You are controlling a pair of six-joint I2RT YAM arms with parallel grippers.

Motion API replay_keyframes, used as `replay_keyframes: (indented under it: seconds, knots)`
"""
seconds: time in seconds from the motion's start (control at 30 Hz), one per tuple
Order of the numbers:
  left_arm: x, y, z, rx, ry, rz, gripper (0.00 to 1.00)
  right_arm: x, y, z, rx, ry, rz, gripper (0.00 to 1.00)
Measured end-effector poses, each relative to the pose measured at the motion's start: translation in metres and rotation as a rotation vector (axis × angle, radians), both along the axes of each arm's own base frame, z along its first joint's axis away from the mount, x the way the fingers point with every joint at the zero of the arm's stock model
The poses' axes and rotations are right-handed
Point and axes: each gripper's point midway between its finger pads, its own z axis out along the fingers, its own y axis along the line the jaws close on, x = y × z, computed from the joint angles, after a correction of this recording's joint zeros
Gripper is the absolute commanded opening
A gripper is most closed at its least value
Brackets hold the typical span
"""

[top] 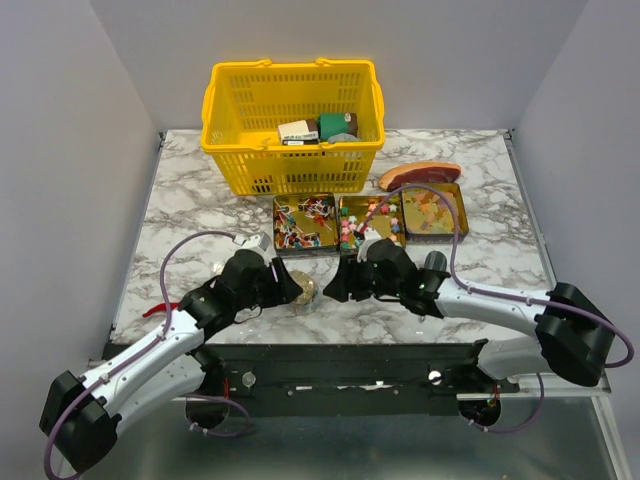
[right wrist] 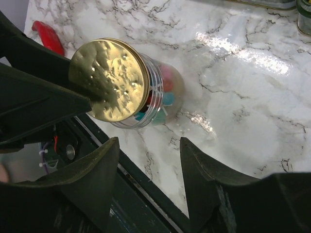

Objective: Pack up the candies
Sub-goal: Close the bottle lid on the packing bottle.

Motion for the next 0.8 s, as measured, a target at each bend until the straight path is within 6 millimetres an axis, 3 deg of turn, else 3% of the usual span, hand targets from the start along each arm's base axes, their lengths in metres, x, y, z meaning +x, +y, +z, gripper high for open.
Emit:
replay_keyframes:
  seconds: [0.27,0.8]
  knots:
    - [0.004,-0.002,0.013,0.020,-0.017,-0.020,0.64,0.003,0.010,-0.017,-0.031,0.028,0.019,0.61]
    - [-0.001,0.011,-0.004,0.113,0.027,-0.012,0.56,0.012,0.023,-0.011,-0.007,0.009,0.021,0.60]
